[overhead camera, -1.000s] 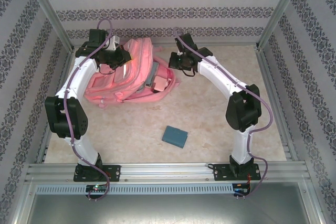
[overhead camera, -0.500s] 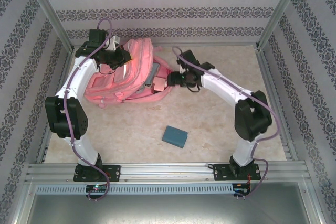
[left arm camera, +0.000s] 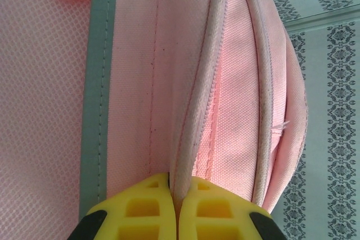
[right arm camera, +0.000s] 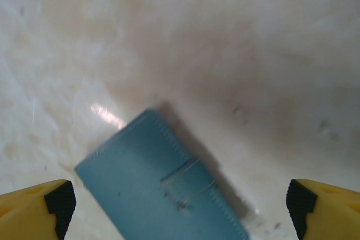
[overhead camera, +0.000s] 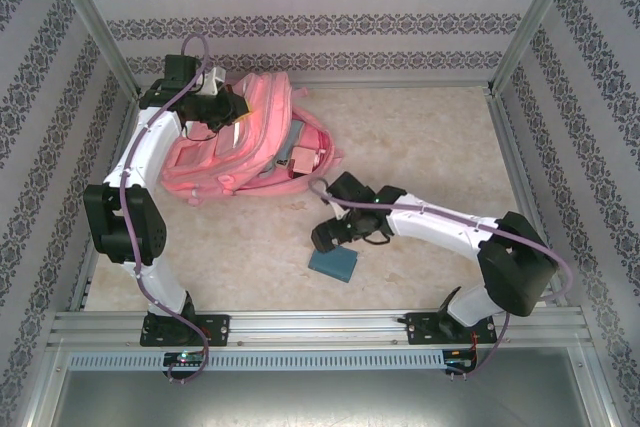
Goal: Pack books, pencil case, and school supplies into a backpack
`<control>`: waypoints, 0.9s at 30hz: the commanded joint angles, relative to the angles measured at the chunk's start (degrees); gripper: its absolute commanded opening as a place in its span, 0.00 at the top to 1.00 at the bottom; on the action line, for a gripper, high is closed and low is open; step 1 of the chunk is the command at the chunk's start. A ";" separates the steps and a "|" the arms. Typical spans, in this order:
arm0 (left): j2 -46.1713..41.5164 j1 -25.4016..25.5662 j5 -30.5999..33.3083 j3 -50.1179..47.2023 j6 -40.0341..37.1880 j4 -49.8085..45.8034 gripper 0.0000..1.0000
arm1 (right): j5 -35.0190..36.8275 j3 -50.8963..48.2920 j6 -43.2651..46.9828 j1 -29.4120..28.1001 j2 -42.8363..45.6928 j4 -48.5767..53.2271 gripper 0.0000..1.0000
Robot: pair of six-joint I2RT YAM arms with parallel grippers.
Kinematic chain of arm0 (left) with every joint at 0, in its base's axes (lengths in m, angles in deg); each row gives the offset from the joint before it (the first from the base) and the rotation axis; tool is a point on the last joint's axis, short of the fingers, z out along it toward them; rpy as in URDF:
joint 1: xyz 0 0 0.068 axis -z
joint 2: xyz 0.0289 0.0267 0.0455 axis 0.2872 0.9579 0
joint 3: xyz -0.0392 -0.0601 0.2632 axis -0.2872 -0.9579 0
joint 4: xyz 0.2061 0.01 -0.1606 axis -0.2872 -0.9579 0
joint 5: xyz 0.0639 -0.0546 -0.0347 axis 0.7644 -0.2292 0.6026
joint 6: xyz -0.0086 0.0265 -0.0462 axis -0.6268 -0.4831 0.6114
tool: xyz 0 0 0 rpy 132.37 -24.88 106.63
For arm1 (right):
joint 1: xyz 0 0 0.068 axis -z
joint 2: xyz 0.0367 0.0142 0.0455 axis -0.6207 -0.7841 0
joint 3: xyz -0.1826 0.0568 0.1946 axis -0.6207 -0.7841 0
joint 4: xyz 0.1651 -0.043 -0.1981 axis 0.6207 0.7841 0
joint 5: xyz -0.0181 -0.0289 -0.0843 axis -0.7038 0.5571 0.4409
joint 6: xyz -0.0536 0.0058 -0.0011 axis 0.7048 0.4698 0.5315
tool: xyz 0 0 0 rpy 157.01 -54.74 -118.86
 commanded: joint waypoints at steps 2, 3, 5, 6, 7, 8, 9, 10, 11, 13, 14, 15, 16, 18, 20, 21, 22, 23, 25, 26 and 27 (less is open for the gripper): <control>-3.53 -0.10 -5.68 3.74 -0.07 2.94 1.00 | 1.83 -3.04 1.41 -3.75 1.06 0.07 0.02; -3.43 -0.10 -5.70 3.74 0.11 2.95 1.00 | 2.02 -3.41 1.46 -4.46 0.85 0.20 0.02; -3.33 -0.06 -5.71 3.69 0.30 2.85 1.00 | 2.26 -3.78 1.48 -5.82 0.26 0.30 0.02; -3.29 -0.10 -5.65 3.62 0.39 2.87 1.00 | 2.07 -3.79 1.32 -6.48 -0.29 0.51 0.02; -3.31 -0.10 -5.65 3.53 0.40 2.73 1.00 | 1.98 -3.78 1.26 -7.20 -0.85 0.65 0.02; -3.34 -0.10 -5.66 3.45 0.33 2.60 1.00 | 2.26 -3.81 1.16 -7.97 -1.51 0.87 0.02; -3.42 -0.10 -5.72 3.44 0.23 2.43 1.00 | 2.86 -3.83 0.85 -8.62 -2.33 1.07 0.02; -3.55 -0.10 -5.64 3.35 0.05 2.33 1.00 | 3.64 -3.65 0.53 -9.19 -3.41 1.40 0.02; -3.65 -0.10 -5.56 3.27 -0.08 2.17 1.00 | 4.27 -3.41 0.18 -9.59 -4.44 1.77 0.02; -3.69 -0.10 -5.59 3.37 -0.09 1.98 1.00 | 5.28 -3.16 -0.47 -10.26 -6.35 1.69 0.02; -3.68 -0.11 -5.71 3.42 -0.13 1.98 1.00 | 4.91 -3.09 -0.58 -10.51 -6.99 1.37 0.02; -3.69 -0.10 -5.81 3.49 -0.12 1.97 1.00 | 4.60 -2.84 -0.87 -10.92 -7.58 1.20 0.02; -3.78 -0.10 -5.67 3.65 -0.20 1.81 1.00 | 4.62 -2.65 -1.26 -11.58 -7.92 0.97 0.02; -3.78 -0.10 -5.52 3.87 -0.32 1.53 1.00 | 4.28 -2.30 -1.96 -12.96 -8.34 0.53 0.02; -3.77 -0.10 -5.59 3.88 -0.31 1.58 1.00 | 5.51 -1.80 -2.66 -14.39 -8.85 0.70 0.02; -3.78 -0.11 -5.56 3.75 -0.20 1.66 1.00 | 6.60 -1.50 -2.98 -14.85 -9.35 1.16 0.02; -3.77 -0.10 -5.63 3.58 0.00 1.87 1.00 | 7.66 -1.27 -3.38 -15.07 -9.89 1.66 0.02; -3.82 -0.10 -5.67 3.39 0.09 2.09 1.00 | 8.40 -1.34 -3.82 -15.12 -10.19 1.95 0.03; -3.91 -0.10 -5.68 3.13 0.24 2.21 1.00 | 9.75 -1.68 -4.30 -15.29 -10.07 2.27 0.05; -3.99 -0.10 -5.70 3.02 0.22 2.25 1.00 | 10.59 -1.69 -4.36 -15.38 -9.69 2.81 0.06; -4.12 -0.10 -5.68 2.98 0.14 2.16 1.00 | 11.38 -1.51 -4.18 -15.42 -9.04 3.56 0.05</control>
